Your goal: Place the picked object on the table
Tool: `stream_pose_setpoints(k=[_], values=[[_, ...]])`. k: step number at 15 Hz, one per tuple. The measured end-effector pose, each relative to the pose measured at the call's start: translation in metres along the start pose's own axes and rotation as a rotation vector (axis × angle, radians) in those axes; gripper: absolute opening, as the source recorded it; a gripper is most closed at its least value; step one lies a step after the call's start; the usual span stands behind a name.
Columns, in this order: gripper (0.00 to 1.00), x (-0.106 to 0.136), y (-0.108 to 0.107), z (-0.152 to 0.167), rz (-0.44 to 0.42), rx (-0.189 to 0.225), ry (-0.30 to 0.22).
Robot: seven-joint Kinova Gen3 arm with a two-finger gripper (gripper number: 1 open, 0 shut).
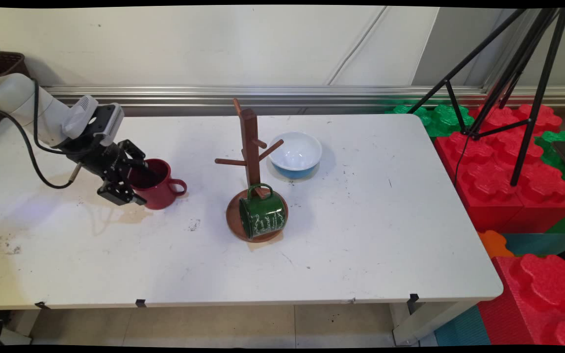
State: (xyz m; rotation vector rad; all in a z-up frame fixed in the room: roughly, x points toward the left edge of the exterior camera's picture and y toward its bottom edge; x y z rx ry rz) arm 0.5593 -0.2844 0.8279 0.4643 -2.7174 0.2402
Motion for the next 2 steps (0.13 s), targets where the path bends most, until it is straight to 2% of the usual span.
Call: stream_pose_setpoints(k=[2], values=[[1.00,0.0006,-0.0005,0.0000,-0.003,0.000,0.003]])
